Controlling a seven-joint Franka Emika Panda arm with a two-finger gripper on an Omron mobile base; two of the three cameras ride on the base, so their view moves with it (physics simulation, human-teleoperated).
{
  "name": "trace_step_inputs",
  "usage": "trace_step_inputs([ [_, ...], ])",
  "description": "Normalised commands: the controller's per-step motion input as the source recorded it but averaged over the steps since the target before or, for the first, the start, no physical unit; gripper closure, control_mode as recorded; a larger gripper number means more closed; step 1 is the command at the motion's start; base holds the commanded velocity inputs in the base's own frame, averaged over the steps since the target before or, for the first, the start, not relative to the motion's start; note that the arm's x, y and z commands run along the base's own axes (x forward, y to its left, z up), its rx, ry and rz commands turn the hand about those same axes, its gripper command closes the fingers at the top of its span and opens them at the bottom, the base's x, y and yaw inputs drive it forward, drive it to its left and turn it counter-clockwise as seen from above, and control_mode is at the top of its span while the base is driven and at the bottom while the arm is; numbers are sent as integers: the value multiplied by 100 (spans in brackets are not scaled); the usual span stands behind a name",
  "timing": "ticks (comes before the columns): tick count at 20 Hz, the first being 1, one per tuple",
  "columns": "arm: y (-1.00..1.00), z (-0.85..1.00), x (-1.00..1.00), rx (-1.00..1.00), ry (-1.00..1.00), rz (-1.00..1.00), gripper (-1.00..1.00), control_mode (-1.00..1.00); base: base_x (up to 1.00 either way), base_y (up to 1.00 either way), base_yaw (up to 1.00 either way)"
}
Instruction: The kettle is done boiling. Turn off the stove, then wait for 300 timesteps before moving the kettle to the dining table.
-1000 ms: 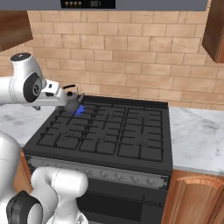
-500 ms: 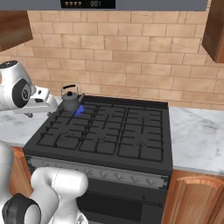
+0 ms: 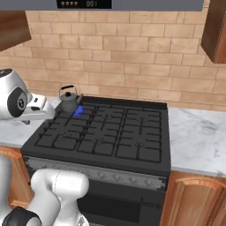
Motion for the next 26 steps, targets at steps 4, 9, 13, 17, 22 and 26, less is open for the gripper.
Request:
trace_step_inputs([
  [4, 0, 0, 0, 0, 0, 0, -100, 100, -8, -54, 1],
  [9, 0, 0, 0, 0, 0, 0, -100, 100, 0, -51, 2],
  [13, 0, 0, 0, 0, 0, 0, -100, 100, 0, -51, 3],
  [17, 1, -2, -1, 0, 0, 0, -100, -100, 0, -12, 1],
  [22, 63, -18, -9, -8, 0, 0, -100, -100, 0, 0, 0],
  [26, 59, -26, -21, -10, 0, 2, -100, -100, 0, 0, 0],
])
